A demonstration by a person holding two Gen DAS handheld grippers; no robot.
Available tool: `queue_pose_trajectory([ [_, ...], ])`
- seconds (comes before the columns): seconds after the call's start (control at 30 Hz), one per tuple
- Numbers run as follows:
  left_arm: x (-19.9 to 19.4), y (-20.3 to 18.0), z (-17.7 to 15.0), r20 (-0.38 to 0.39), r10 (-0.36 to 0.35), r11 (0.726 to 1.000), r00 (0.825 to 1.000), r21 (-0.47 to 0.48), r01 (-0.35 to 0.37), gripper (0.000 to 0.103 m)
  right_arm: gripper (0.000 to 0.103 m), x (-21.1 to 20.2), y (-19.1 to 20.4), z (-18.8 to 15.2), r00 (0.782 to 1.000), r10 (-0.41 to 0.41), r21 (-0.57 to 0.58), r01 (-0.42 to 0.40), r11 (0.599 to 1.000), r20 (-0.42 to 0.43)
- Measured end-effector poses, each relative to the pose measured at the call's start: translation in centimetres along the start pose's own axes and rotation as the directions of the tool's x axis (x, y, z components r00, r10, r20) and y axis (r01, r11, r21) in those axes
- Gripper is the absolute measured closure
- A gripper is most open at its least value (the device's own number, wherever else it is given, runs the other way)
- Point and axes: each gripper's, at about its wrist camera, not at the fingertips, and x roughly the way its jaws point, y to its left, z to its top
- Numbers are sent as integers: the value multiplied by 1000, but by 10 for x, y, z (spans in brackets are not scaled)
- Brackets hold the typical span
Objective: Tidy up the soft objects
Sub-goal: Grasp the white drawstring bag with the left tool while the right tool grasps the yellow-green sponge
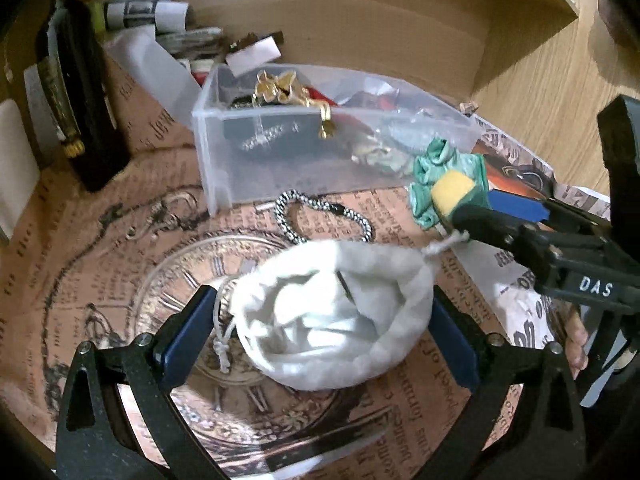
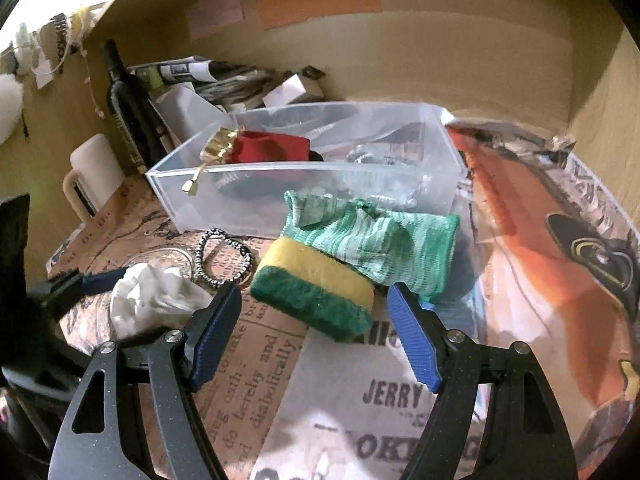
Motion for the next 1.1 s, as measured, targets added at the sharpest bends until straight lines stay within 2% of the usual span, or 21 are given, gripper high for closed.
queue_pose_trajectory([
  [0.1, 7, -1, -4, -4, -6, 1000, 1000, -12, 6, 2, 30, 5, -1, 1, 1000, 2, 17, -1, 1000, -9],
  [0.17, 7, -2, -5, 10, 1, 1000, 1000, -7, -1, 7, 31, 7, -1, 0, 1000, 5, 20, -4, 1000, -12],
  [0.23, 6, -3, -5, 11, -8, 1000, 1000, -2, 8, 19, 40, 9, 0, 0, 1000, 8, 20, -8, 1000, -13],
  [0.27, 5, -2, -5, 13, -11, 1000, 1000, -5, 11, 21, 43, 10, 0, -1, 1000, 15, 17, -14, 1000, -20],
  [0.43, -2, 2, -4, 19, -27, 999, 999, -23, 28, 40, 46, 6, 3, -2, 1000, 6, 0, -6, 1000, -4],
  [0.53, -9, 3, -3, 31, -29, 999, 999, -23, 30, 46, 46, 0, 4, -3, 1000, 17, -6, -17, 1000, 7],
  [0.73, -24, 4, 7, 79, -23, 1000, 997, -18, 24, 49, 46, -21, 7, 1, 998, 34, -22, -32, 999, 60],
  [0.87, -40, 4, 20, 138, -8, 1000, 990, -12, 10, 49, 46, -34, 9, 10, 993, 39, -33, -36, 999, 109],
  [1.1, -66, 11, 54, 263, 13, 1000, 965, -27, -7, 49, 46, -52, 11, 32, 979, 24, -62, -11, 998, 200],
])
